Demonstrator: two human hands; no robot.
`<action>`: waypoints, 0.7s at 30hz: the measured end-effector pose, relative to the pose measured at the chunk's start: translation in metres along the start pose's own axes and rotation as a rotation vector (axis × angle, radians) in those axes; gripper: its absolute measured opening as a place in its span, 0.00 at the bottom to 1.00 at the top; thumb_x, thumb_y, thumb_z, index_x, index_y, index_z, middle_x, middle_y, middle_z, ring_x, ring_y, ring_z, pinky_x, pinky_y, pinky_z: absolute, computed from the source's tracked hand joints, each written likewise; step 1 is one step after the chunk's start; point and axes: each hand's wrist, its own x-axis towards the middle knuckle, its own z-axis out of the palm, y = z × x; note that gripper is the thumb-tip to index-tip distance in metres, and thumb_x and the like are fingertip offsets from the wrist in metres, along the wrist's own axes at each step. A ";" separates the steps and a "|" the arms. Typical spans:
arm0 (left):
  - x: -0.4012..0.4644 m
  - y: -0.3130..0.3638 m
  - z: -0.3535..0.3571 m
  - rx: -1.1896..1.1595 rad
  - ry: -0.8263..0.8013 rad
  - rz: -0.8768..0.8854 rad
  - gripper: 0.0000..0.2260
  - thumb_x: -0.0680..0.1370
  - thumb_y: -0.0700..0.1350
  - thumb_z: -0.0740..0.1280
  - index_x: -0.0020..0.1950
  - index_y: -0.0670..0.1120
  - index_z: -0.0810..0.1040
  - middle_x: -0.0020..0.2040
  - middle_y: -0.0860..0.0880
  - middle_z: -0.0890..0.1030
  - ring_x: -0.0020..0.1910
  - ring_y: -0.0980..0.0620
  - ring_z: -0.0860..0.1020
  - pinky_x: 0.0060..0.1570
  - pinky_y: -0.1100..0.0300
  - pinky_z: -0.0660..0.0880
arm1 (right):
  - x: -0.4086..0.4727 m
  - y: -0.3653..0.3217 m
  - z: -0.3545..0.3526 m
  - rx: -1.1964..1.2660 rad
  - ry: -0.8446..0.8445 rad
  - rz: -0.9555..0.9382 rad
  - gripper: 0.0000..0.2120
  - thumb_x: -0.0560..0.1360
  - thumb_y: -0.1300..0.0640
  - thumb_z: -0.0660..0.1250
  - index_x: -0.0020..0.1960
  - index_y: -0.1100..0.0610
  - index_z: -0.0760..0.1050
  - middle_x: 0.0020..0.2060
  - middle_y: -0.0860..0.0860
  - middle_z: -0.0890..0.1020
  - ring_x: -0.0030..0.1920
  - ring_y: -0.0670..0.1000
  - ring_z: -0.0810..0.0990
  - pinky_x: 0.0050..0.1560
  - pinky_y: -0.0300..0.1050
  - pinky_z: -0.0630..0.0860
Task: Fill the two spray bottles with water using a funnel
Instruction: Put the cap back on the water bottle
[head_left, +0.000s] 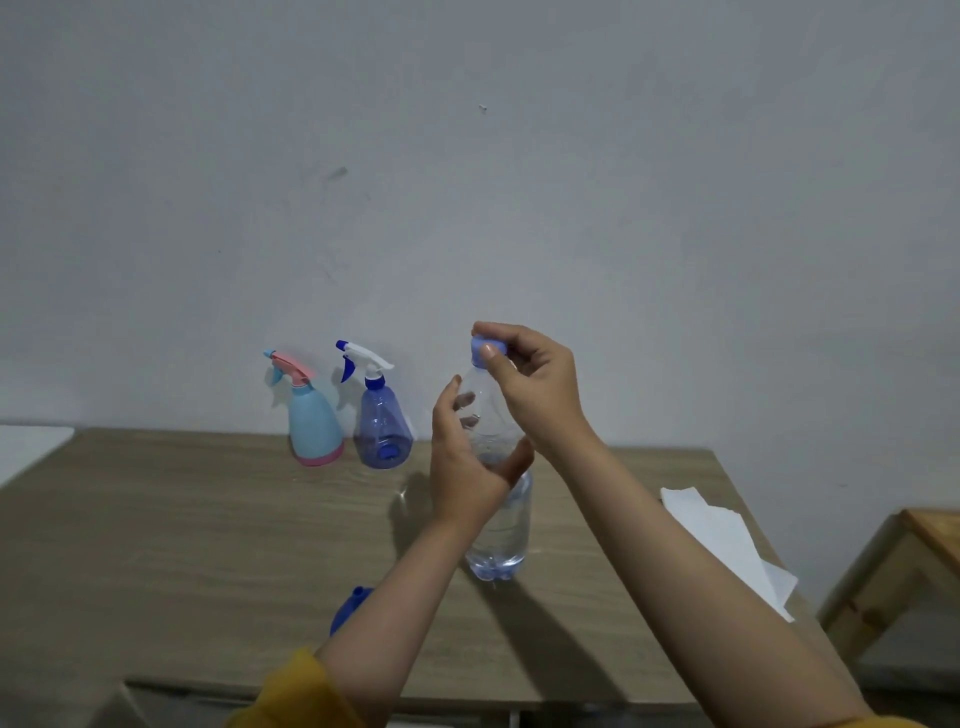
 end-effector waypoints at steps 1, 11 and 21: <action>0.000 0.000 0.000 0.008 -0.004 0.004 0.45 0.63 0.48 0.79 0.73 0.51 0.56 0.64 0.54 0.70 0.57 0.57 0.73 0.53 0.69 0.71 | 0.000 -0.001 -0.001 -0.008 0.001 -0.010 0.08 0.74 0.67 0.69 0.51 0.58 0.81 0.47 0.50 0.84 0.50 0.48 0.83 0.54 0.39 0.78; 0.000 0.002 0.000 0.008 -0.002 -0.010 0.46 0.62 0.48 0.80 0.73 0.48 0.57 0.64 0.53 0.69 0.57 0.59 0.73 0.53 0.69 0.71 | 0.000 0.002 0.006 0.032 0.112 0.030 0.10 0.65 0.65 0.78 0.41 0.54 0.80 0.42 0.50 0.82 0.42 0.47 0.80 0.50 0.47 0.79; -0.001 0.006 0.003 0.042 -0.002 0.011 0.45 0.63 0.49 0.79 0.73 0.49 0.57 0.64 0.53 0.69 0.56 0.57 0.72 0.52 0.72 0.70 | 0.006 0.006 -0.007 0.106 0.031 0.023 0.11 0.68 0.69 0.74 0.46 0.59 0.77 0.46 0.57 0.83 0.47 0.52 0.82 0.53 0.48 0.80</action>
